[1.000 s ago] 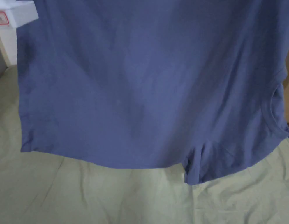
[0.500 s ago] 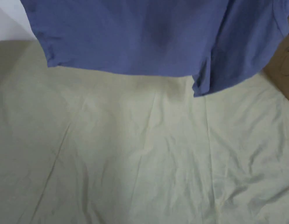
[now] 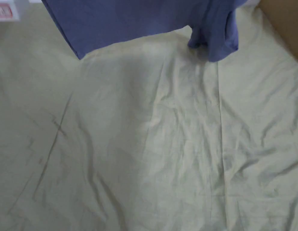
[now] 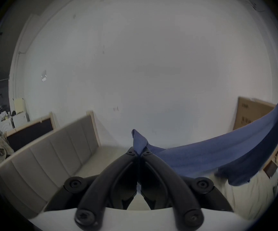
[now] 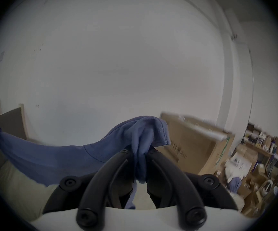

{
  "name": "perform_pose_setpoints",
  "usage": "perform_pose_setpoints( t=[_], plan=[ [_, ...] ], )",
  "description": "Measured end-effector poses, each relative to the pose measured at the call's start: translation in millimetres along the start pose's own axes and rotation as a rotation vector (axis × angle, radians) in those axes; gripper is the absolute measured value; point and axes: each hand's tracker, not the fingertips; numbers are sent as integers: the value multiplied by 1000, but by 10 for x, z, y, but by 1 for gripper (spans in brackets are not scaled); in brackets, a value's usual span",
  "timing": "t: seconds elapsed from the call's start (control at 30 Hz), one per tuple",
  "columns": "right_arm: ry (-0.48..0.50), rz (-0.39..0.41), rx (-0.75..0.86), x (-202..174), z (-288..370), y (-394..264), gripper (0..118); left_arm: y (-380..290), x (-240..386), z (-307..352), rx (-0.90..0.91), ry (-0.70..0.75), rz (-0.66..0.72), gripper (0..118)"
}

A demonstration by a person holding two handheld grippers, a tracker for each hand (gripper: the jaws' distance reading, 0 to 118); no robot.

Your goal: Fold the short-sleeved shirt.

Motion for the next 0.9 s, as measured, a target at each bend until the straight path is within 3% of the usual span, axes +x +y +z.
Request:
perform_pose_setpoints(
  t=[0.17, 0.4, 0.53, 0.67, 0.77, 0.9],
  plan=[
    [90, -50, -226, 203, 195, -1193, 13, -1054, -96, 167, -175, -64, 42, 1],
    [260, -123, -570, 620, 753, -2850, 13, -2523, -374, 952, -435, -81, 122, 1],
    [325, -90, -652, 796, 1286, -3504, 13, -3135, -541, 1464, -495, -95, 187, 1],
    [359, -16, -685, 946, 1796, -3935, 13, -3499, -565, 2054, -528, -128, 98, 1],
    [365, -3, -698, 1110, 2124, -4146, 13, -3641, -621, 2435, -538, -133, 91, 1],
    [386, 45, -705, 1246, 2603, -4307, 13, -3819, -797, 2929, -567, -118, 192, 1]
  ],
)
